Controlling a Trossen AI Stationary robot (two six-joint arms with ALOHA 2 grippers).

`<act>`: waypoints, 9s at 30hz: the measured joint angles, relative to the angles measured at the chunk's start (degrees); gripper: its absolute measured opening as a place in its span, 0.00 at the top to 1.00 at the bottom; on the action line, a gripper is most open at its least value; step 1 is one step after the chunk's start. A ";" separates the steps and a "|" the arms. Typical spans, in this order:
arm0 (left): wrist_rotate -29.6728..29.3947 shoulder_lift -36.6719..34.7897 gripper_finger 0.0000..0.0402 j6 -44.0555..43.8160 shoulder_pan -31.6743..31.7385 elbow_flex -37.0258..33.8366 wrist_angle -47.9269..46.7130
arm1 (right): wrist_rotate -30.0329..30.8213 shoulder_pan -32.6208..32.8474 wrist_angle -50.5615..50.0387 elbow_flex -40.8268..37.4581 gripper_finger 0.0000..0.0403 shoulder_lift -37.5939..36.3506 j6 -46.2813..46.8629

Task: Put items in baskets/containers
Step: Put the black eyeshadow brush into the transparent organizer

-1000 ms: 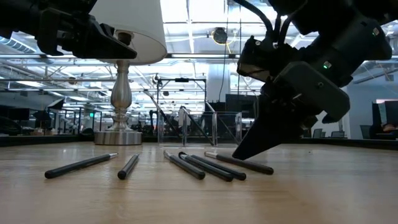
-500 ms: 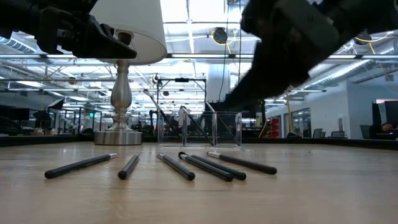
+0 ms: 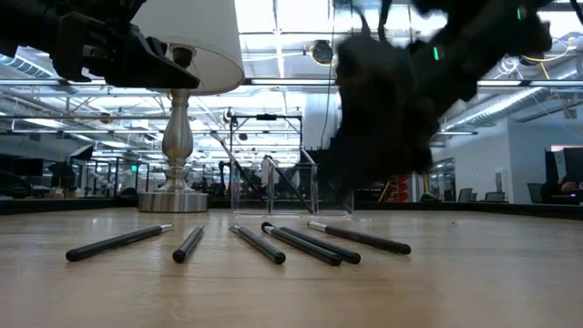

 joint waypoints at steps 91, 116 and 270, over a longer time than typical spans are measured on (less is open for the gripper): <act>0.44 -0.02 0.91 -2.00 0.32 -0.02 -1.88 | 4.22 -22.36 85.53 -18.27 1.00 5.32 -50.74; 1.62 -0.02 0.91 -2.67 0.23 -0.02 -2.39 | 13.88 -22.62 80.89 -18.45 1.00 9.42 -53.58; 13.42 50.90 0.91 -14.19 0.01 40.04 -21.85 | -8.78 -0.02 20.90 -20.71 1.00 -15.45 -31.02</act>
